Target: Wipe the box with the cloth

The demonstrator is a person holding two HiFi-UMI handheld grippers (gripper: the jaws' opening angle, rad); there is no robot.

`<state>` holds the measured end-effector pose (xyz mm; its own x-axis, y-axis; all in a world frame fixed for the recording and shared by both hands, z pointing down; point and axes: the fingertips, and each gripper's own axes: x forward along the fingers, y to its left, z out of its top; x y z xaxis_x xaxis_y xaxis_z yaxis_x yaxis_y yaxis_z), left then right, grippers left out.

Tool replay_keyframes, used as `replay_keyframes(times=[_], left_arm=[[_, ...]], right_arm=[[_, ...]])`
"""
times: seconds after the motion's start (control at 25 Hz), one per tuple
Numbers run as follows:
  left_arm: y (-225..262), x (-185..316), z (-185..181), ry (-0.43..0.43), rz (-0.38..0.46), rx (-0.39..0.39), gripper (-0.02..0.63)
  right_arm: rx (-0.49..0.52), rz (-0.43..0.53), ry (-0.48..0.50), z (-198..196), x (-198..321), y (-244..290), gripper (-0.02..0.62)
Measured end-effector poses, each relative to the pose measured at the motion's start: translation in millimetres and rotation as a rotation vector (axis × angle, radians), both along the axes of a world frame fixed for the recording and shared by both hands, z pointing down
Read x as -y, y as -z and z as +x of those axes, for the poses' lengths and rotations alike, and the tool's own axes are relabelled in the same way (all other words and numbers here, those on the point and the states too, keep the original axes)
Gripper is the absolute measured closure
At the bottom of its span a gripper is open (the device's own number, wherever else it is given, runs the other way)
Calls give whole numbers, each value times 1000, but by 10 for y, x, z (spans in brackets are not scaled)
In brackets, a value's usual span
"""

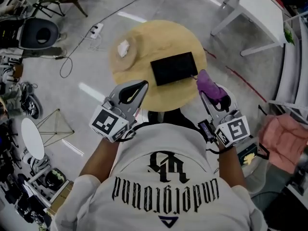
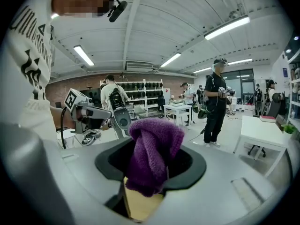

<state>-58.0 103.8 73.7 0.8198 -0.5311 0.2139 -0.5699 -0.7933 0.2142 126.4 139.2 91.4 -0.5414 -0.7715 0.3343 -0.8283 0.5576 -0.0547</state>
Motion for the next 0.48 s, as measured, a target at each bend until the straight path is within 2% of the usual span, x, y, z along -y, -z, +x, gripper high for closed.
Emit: replay_keyframes(times=[0.36, 0.48], left_arm=[[-769, 437, 87, 52, -149, 27, 597], [-990, 532, 150, 60, -183, 46, 573]], right_arm=[[-97, -105, 79, 143, 470, -566, 411], [-140, -137, 105, 243, 570, -853, 410]])
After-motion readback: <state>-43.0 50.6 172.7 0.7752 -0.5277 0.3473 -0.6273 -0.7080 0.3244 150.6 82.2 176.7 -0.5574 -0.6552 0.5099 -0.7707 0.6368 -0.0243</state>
